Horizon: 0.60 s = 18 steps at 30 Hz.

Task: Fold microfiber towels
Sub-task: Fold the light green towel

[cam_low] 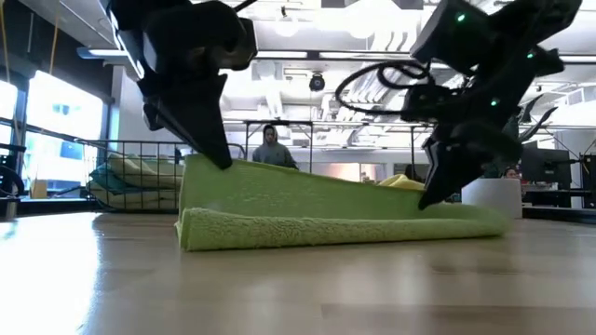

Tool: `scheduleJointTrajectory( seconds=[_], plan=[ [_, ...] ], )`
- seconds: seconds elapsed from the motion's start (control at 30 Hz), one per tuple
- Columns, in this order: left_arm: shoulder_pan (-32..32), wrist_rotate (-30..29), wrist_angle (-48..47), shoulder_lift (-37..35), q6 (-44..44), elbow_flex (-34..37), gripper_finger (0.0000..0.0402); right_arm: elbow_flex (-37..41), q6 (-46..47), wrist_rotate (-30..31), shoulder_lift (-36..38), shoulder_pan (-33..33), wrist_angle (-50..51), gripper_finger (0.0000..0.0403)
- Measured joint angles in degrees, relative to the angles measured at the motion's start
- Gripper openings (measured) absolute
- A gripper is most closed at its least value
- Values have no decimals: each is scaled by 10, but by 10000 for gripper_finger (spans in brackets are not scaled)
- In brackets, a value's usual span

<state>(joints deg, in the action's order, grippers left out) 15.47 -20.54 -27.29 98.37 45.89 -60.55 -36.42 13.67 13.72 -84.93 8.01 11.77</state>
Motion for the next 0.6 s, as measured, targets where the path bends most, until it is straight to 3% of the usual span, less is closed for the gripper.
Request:
scheduleJointTrajectory(
  seconds=[0.37, 0.6],
  plan=[
    [-2, -6, 0, 14, -10, 0, 0, -33, -87, 2, -17, -34, -5, 1],
    [-2, -13, -4, 49, -11, 0, 0, -33, -96, 3, -17, -46, -4, 1]
  ],
)
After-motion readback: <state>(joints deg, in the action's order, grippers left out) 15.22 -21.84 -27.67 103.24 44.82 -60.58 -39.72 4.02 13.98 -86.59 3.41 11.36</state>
